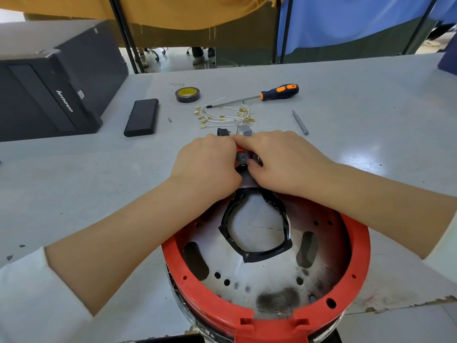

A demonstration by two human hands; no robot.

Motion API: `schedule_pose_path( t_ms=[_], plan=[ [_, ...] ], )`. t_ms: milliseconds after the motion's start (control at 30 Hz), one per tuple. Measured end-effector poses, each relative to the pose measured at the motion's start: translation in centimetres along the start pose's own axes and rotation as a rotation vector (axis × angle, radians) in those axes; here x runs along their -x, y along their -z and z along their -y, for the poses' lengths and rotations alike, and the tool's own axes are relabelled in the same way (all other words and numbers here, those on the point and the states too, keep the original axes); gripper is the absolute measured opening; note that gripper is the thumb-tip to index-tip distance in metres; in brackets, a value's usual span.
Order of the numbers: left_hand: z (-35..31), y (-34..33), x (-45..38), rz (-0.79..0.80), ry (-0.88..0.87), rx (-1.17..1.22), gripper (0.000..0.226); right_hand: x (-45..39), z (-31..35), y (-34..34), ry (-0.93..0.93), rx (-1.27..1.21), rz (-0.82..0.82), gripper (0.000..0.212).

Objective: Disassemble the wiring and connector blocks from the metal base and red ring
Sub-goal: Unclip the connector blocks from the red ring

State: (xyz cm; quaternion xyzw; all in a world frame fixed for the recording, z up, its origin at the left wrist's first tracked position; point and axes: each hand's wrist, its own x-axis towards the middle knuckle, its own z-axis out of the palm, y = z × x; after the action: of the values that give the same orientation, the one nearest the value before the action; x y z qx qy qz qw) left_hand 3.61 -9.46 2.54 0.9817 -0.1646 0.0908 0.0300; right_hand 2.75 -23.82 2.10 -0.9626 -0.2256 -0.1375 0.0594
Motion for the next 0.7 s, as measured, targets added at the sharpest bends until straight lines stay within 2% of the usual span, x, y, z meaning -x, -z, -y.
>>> schedule_pose_path(
  t_ms=[167, 300, 367, 433, 500, 600, 700],
  plan=[
    [-0.2, 0.1, -0.2, -0.026, -0.016, -0.022, 0.012, -0.5, 0.4, -0.2, -0.025, 0.064, 0.017, 0.046],
    [0.0, 0.1, 0.0, -0.034, -0.029, 0.029, 0.011, -0.4, 0.2, 0.1, -0.044, 0.009, 0.019, 0.045],
    [0.1, 0.0, 0.0, -0.044, -0.018, 0.068, 0.002, -0.3, 0.2, 0.4, -0.074, -0.109, 0.004, 0.041],
    [0.2, -0.1, 0.0, -0.050, -0.015, 0.074, 0.012, -0.2, 0.5, 0.9, -0.136, -0.253, 0.027, 0.036],
    [0.4, -0.3, 0.1, -0.046, -0.030, 0.061, 0.018, -0.3, 0.5, 1.4, -0.249, -0.395, 0.076, 0.037],
    [0.6, -0.3, 0.6, -0.044, -0.057, 0.053, 0.011, -0.8, 0.3, 2.2, -0.396, -0.657, 0.147, 0.033],
    [0.6, -0.2, 1.0, -0.037, -0.064, 0.060, 0.008, -1.1, -0.3, 2.7, -0.502, -0.739, 0.259, 0.032]
  ],
)
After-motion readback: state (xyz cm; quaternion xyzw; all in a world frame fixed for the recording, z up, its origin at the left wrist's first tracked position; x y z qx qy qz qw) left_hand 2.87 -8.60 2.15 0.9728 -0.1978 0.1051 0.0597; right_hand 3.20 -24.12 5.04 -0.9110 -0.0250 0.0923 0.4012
